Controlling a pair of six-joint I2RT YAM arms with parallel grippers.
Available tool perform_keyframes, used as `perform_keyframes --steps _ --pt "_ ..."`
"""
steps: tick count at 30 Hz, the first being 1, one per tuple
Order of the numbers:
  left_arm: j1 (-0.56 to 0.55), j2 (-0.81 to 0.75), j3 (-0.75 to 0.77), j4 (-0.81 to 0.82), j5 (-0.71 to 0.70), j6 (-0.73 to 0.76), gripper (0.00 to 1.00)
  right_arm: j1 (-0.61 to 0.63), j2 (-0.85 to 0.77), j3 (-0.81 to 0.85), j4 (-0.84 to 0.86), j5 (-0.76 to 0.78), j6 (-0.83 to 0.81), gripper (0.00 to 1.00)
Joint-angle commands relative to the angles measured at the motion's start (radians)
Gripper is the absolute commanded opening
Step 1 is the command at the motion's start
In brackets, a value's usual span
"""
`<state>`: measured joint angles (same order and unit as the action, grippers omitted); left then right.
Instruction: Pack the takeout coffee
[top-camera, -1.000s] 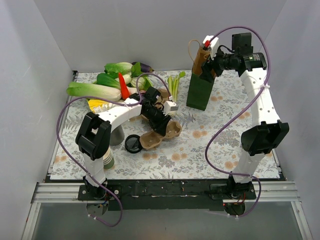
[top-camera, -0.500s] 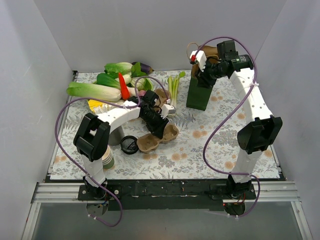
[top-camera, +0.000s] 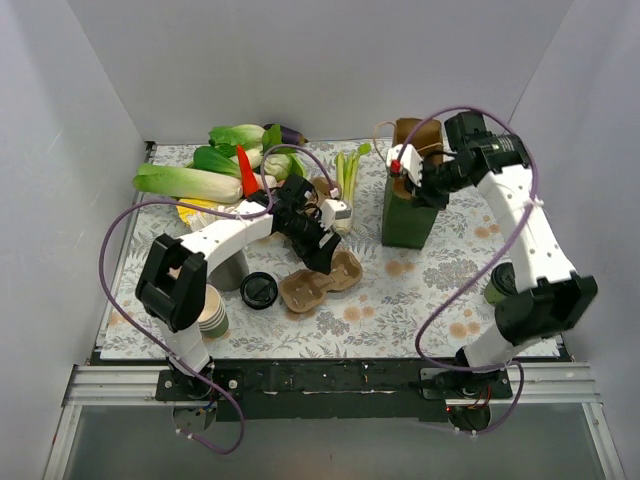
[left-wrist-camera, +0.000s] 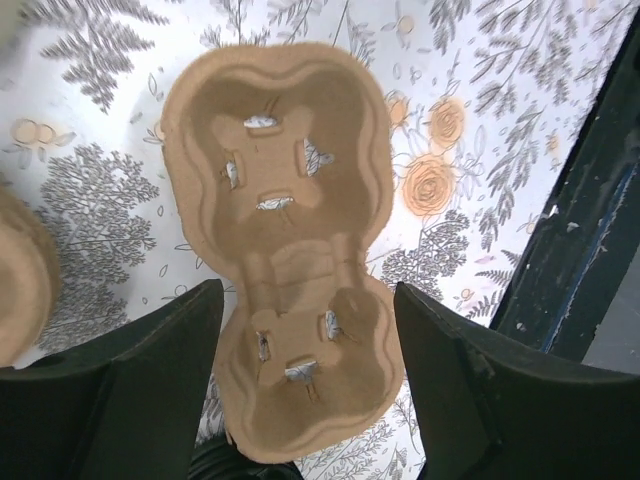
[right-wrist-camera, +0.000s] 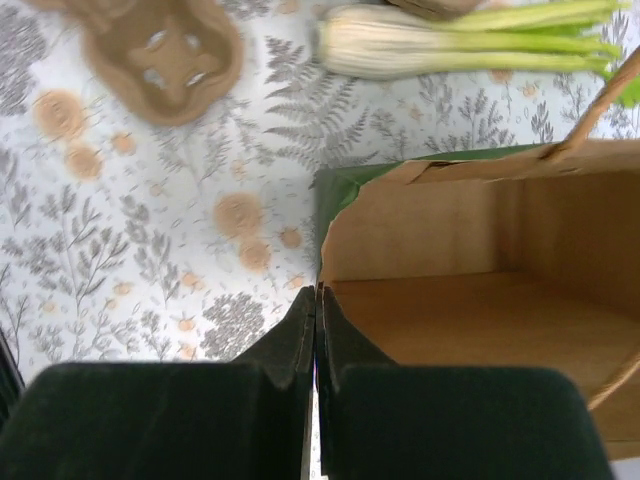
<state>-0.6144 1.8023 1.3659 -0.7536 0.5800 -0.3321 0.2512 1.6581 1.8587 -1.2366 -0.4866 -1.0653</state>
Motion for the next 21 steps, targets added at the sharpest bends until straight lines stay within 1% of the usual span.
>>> perform_keyframes --steps 1,2,4,5,6,7,11,12,13,14,16,18,20,21 --pt "0.002 -0.147 -0.017 0.048 -0.006 0.021 0.71 0.033 -0.245 -0.142 -0.073 -0.034 -0.217 0.01" --pt "0.004 -0.156 -0.018 0.046 -0.009 0.022 0.71 0.039 -0.315 -0.17 -0.075 -0.024 -0.241 0.01" --pt "0.004 -0.159 -0.016 0.042 -0.015 0.013 0.72 0.059 -0.38 -0.239 -0.075 0.003 -0.316 0.01" --pt "0.004 -0.161 -0.016 0.042 -0.019 0.001 0.73 0.063 -0.444 -0.262 -0.075 0.014 -0.349 0.01" --pt "0.005 -0.162 -0.017 0.045 -0.022 -0.005 0.73 0.069 -0.474 -0.285 -0.075 0.032 -0.376 0.01" --pt "0.005 -0.161 -0.021 0.046 -0.028 -0.013 0.73 0.071 -0.524 -0.333 -0.075 0.04 -0.422 0.01" --pt "0.007 -0.158 -0.024 0.057 -0.031 -0.039 0.75 0.072 -0.592 -0.447 -0.075 0.074 -0.456 0.01" --pt "0.008 -0.156 -0.021 0.06 -0.032 -0.044 0.76 0.074 -0.592 -0.457 -0.075 0.08 -0.443 0.08" --pt "0.008 -0.155 -0.019 0.057 -0.034 -0.045 0.77 0.074 -0.589 -0.46 -0.073 0.082 -0.424 0.39" --pt "0.008 -0.155 -0.011 0.05 -0.035 -0.045 0.77 0.072 -0.584 -0.443 -0.075 0.086 -0.365 0.46" --pt "0.007 -0.159 -0.005 0.042 -0.042 -0.045 0.77 0.072 -0.564 -0.399 -0.072 0.094 -0.291 0.53" --pt "0.008 -0.166 -0.007 0.036 -0.051 -0.045 0.77 0.072 -0.557 -0.319 -0.07 0.089 -0.166 0.55" --pt "0.008 -0.175 -0.01 0.037 -0.054 -0.045 0.77 0.072 -0.56 -0.273 -0.069 0.068 -0.092 0.56" --pt "0.007 -0.175 -0.014 0.036 -0.052 -0.044 0.78 0.072 -0.564 -0.236 -0.057 0.053 -0.002 0.56"
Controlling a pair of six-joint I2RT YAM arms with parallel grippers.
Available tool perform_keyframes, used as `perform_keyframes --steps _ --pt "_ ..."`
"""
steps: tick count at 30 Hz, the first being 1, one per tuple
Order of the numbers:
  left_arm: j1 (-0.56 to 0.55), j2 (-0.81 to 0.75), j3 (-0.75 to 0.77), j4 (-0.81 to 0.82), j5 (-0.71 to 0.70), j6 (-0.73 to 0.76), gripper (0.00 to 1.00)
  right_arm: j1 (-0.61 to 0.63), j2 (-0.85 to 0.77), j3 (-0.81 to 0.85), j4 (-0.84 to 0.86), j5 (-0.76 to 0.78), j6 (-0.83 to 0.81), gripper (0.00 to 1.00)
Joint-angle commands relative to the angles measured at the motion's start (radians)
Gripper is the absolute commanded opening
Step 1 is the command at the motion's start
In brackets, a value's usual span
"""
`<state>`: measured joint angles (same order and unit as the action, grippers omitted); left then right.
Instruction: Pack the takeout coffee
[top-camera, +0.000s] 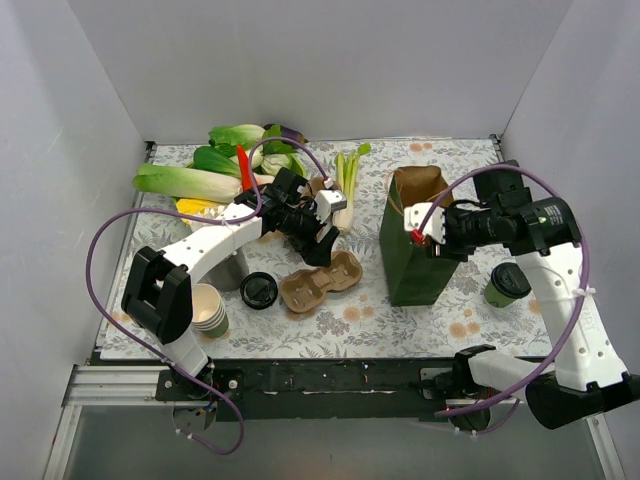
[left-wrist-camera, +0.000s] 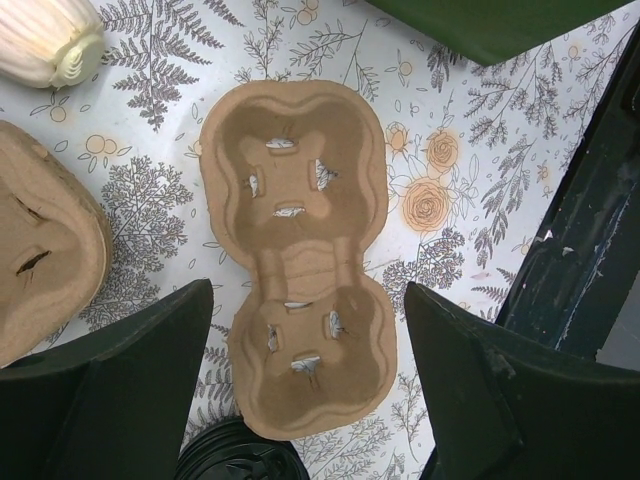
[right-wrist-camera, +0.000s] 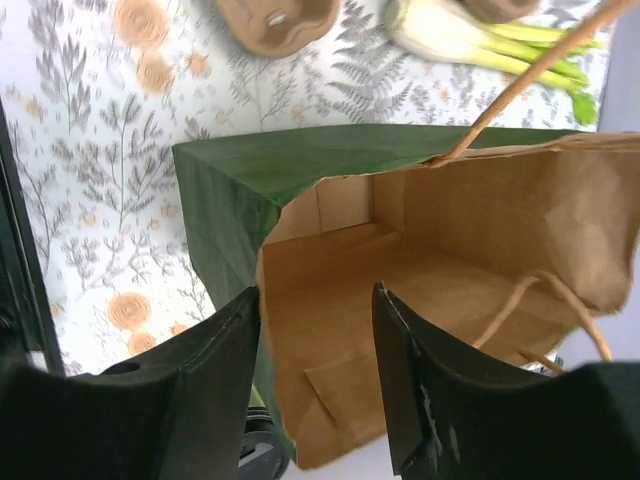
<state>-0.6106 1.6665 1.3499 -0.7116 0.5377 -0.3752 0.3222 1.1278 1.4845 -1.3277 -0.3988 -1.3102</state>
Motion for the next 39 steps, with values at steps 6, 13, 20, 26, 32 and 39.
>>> perform_keyframes --steps 6,13,20,26,32,39 --pt "0.005 -0.034 0.0 -0.003 0.007 -0.008 0.78 0.002 -0.086 0.128 0.218 0.014 0.575 0.61" --pt "0.003 -0.016 0.012 -0.012 0.013 -0.014 0.78 -0.02 -0.106 0.064 0.347 0.216 0.799 0.71" --pt "0.005 -0.013 0.0 -0.003 0.019 -0.028 0.77 -0.037 -0.051 0.036 0.346 0.224 0.907 0.86" --pt "0.005 -0.017 -0.009 0.003 0.016 -0.034 0.78 -0.124 0.004 0.011 0.415 0.368 0.976 0.89" --pt "0.003 -0.014 -0.011 0.004 0.011 -0.033 0.78 -0.155 0.075 0.005 0.378 0.206 1.02 0.88" --pt "0.003 -0.013 -0.011 -0.003 0.008 -0.031 0.78 -0.158 0.034 0.029 0.366 0.178 0.994 0.88"
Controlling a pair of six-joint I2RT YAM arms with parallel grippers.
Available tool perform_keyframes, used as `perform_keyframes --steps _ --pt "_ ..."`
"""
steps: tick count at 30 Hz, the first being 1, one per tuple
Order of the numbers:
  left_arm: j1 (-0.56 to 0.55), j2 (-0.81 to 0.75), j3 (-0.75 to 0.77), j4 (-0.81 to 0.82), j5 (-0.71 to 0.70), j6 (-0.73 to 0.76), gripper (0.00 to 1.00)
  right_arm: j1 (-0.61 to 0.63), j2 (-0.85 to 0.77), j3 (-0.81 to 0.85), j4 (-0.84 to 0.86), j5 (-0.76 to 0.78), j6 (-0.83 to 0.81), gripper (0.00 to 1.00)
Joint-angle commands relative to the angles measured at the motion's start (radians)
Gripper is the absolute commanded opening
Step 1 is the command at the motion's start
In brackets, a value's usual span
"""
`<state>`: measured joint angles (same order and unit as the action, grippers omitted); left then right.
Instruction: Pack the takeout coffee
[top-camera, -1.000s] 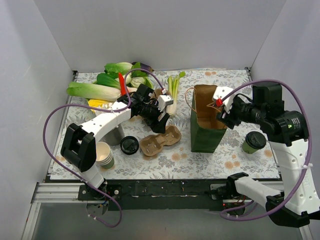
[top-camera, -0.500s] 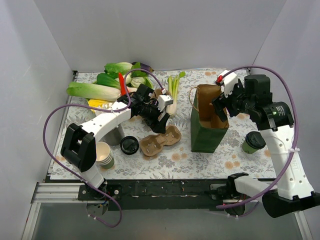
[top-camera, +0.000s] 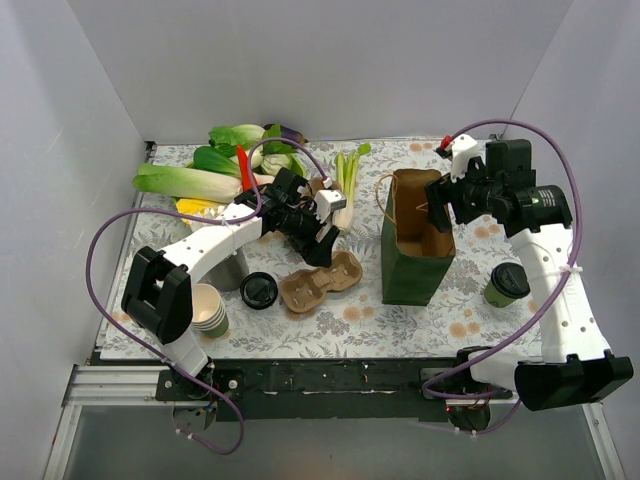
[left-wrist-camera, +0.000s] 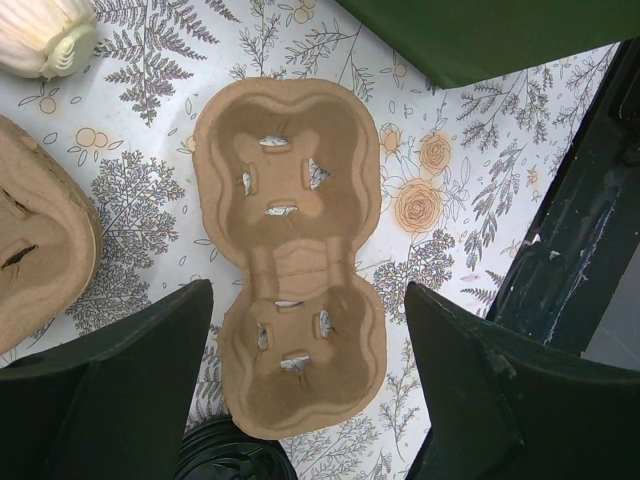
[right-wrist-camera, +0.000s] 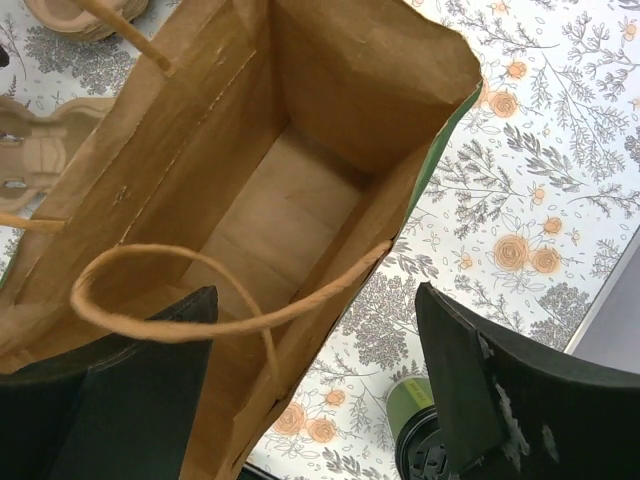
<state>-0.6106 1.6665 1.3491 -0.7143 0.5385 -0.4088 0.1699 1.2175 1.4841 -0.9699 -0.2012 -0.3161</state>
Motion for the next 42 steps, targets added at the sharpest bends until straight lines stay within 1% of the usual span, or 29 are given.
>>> perform_keyframes --steps 1,4,6,9,15,18,19,22,23,25,26,28,29,33,34,36,38,42 --pt "0.003 -0.011 -0.01 -0.001 0.006 0.002 0.78 -0.004 -0.064 0.034 0.005 -0.001 0.0 0.88" --pt "0.003 -0.007 -0.015 -0.002 0.009 0.001 0.78 -0.004 -0.09 0.027 -0.016 -0.019 -0.026 0.88" --pt "0.003 -0.004 -0.013 -0.001 0.012 0.002 0.78 -0.004 -0.095 -0.002 -0.039 -0.067 -0.021 0.88" --pt "0.003 0.007 -0.004 -0.002 0.017 -0.001 0.78 -0.006 -0.09 -0.051 -0.027 -0.095 -0.012 0.89" --pt "0.003 0.012 0.005 -0.004 0.014 -0.001 0.78 -0.006 -0.021 -0.056 0.025 -0.075 0.015 0.9" --pt "0.003 0.006 0.004 -0.005 0.009 0.001 0.78 -0.004 0.017 -0.044 0.048 -0.029 0.041 0.87" --pt "0.005 0.004 0.004 -0.007 0.008 0.002 0.78 -0.006 0.028 -0.036 0.049 -0.024 0.045 0.85" --pt "0.005 -0.002 0.002 -0.014 -0.008 0.016 0.78 -0.007 0.06 -0.001 0.056 -0.038 0.051 0.7" --pt "0.005 -0.005 0.002 -0.014 -0.011 0.019 0.78 -0.01 0.066 0.008 0.056 -0.064 0.051 0.6" --pt "0.005 -0.011 -0.005 -0.02 -0.018 0.025 0.79 -0.01 0.071 0.03 0.053 -0.081 0.045 0.5" --pt "0.005 -0.016 -0.008 -0.02 -0.018 0.027 0.78 -0.012 0.073 0.033 0.048 -0.095 0.034 0.39" --pt "0.003 -0.021 -0.016 -0.024 -0.02 0.031 0.79 -0.012 0.074 0.031 0.039 -0.106 0.025 0.26" --pt "0.003 -0.022 -0.022 -0.024 -0.02 0.034 0.79 -0.013 0.077 0.03 0.027 -0.124 0.015 0.17" --pt "0.003 -0.033 -0.03 -0.04 -0.017 0.053 0.78 -0.021 0.066 0.048 0.026 -0.165 -0.015 0.12" --pt "0.003 -0.043 -0.033 -0.045 -0.017 0.08 0.78 -0.021 0.065 0.057 0.022 -0.175 -0.03 0.11" --pt "0.003 -0.065 -0.054 -0.042 -0.008 0.111 0.78 -0.021 0.07 0.088 0.002 -0.207 -0.093 0.06" --pt "0.003 -0.112 -0.085 -0.03 0.024 0.169 0.78 -0.021 0.062 0.091 0.0 -0.204 -0.116 0.01" --pt "-0.015 -0.18 -0.162 -0.017 0.098 0.304 0.78 -0.02 0.034 0.064 0.011 -0.176 -0.161 0.01"
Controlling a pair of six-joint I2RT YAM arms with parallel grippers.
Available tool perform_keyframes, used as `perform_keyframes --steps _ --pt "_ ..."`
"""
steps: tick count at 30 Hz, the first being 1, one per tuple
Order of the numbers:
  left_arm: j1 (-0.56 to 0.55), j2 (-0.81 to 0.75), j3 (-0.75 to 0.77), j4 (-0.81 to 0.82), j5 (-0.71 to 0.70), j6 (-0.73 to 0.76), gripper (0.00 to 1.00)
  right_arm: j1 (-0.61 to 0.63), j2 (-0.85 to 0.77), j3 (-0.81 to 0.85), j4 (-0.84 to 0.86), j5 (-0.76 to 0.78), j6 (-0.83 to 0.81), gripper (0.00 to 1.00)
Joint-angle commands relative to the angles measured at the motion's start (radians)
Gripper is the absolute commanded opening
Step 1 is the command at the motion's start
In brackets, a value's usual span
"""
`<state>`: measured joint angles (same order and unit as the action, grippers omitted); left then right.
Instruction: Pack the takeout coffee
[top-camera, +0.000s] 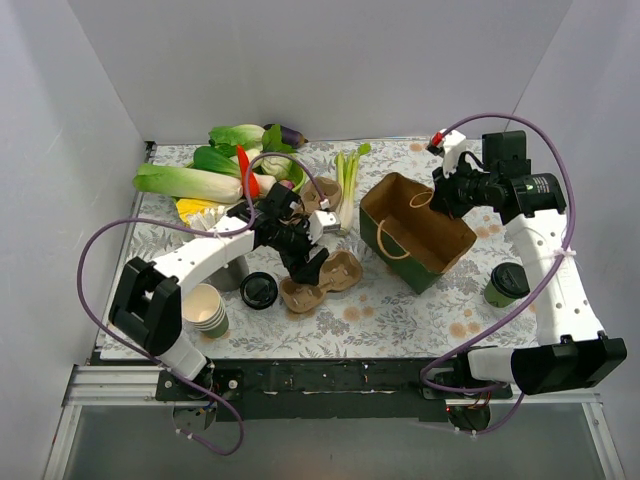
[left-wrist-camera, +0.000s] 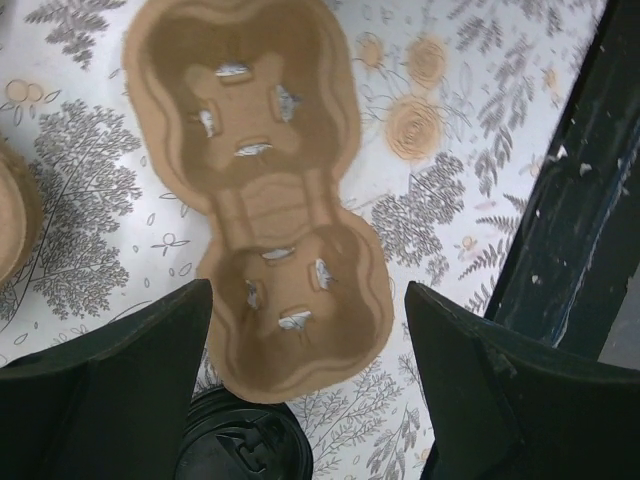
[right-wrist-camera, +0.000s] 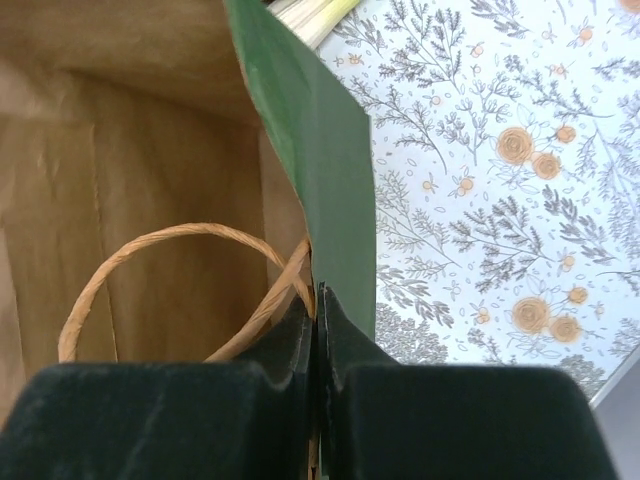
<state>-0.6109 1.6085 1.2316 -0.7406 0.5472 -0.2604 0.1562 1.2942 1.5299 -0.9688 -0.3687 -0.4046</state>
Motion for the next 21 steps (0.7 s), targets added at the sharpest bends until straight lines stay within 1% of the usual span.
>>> perform_keyframes --steps 1,2,5,8,9,10,14,17,21 --pt "-0.019 -0.125 -0.063 0.01 0.095 0.176 0.78 -0.006 -0.045 0.016 0.012 -0.003 -0.08 0.01" --pt "-0.026 -0.124 -0.073 0.012 0.099 0.209 0.77 -0.006 -0.049 0.016 0.013 0.01 -0.088 0.01" --pt "-0.058 -0.081 -0.077 0.017 0.068 0.216 0.75 -0.007 -0.044 0.021 0.024 0.028 -0.082 0.01" --pt "-0.095 -0.03 -0.064 0.053 -0.024 0.133 0.73 -0.007 -0.033 0.033 0.022 0.031 -0.062 0.01" --pt "-0.108 -0.022 -0.063 0.076 -0.048 0.077 0.71 -0.007 -0.03 0.033 0.024 0.03 -0.054 0.01" --pt "-0.115 -0.016 -0.064 0.093 -0.093 0.047 0.7 -0.006 -0.029 0.035 0.025 0.031 -0.047 0.01" --pt "-0.153 0.001 -0.095 0.158 -0.199 -0.071 0.66 -0.007 -0.023 0.027 0.041 0.027 -0.022 0.01" --pt "-0.17 0.007 -0.107 0.187 -0.259 -0.146 0.6 -0.007 -0.022 0.024 0.05 0.022 -0.007 0.01" --pt "-0.174 0.005 -0.107 0.216 -0.297 -0.192 0.56 -0.007 -0.019 0.026 0.054 0.016 -0.003 0.01"
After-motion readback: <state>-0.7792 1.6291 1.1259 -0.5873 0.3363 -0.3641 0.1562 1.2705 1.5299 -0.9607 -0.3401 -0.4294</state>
